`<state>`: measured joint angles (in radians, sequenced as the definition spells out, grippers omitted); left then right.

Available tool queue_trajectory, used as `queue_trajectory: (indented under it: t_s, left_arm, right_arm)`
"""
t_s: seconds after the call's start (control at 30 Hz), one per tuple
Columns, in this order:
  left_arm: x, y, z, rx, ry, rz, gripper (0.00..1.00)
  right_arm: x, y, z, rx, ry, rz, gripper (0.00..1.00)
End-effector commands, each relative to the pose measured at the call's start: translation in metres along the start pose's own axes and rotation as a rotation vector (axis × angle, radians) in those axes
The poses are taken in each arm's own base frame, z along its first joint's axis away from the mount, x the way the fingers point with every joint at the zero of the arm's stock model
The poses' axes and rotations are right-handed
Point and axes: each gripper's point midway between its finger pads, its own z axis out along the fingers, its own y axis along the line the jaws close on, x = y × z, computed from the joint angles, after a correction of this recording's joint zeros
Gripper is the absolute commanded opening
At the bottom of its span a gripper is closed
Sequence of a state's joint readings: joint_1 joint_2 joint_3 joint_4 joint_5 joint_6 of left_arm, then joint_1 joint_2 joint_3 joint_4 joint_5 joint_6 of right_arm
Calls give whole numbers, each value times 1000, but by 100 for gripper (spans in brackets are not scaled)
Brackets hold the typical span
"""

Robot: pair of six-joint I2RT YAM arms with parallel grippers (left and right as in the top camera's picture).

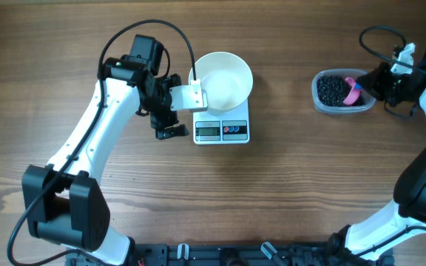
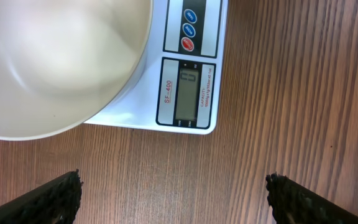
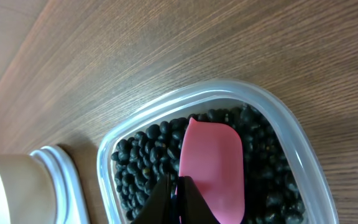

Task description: Scoop item into bowl and weigh 150g on scale

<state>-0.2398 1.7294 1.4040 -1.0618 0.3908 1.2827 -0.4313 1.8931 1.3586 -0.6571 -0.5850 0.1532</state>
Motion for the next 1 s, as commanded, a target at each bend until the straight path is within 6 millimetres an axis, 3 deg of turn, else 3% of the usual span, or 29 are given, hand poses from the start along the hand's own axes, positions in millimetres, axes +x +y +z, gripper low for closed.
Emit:
queue_trajectory:
  t_s: [0.0, 0.17, 0.4, 0.6, 0.67, 0.8, 0.87, 0.97]
  left_arm:
    - [-2, 0, -5, -9, -15, 21, 100]
    - [-2, 0, -5, -9, -15, 21, 100]
    - [-2, 0, -5, -9, -15, 21, 100]
    - [-2, 0, -5, -9, -15, 21, 100]
    - [-2, 0, -5, -9, -15, 21, 100]
    - [-2, 0, -5, -9, -15, 21, 100]
    - [-2, 0, -5, -9, -15, 21, 100]
    - [-2, 0, -5, -9, -15, 21, 100]
  right_arm:
    - [42, -27, 38, 33, 151, 35, 4]
    - [12, -36, 31, 3, 36, 122, 4]
    - [39, -37, 26, -13, 141, 100, 4]
    - [7, -48, 28, 41, 13, 130, 4]
    - [10, -46, 28, 27, 25, 129, 4]
    - [39, -44, 26, 28, 137, 120, 4]
    - [37, -45, 26, 28, 130, 114, 4]
    - [18, -45, 28, 24, 58, 100, 4]
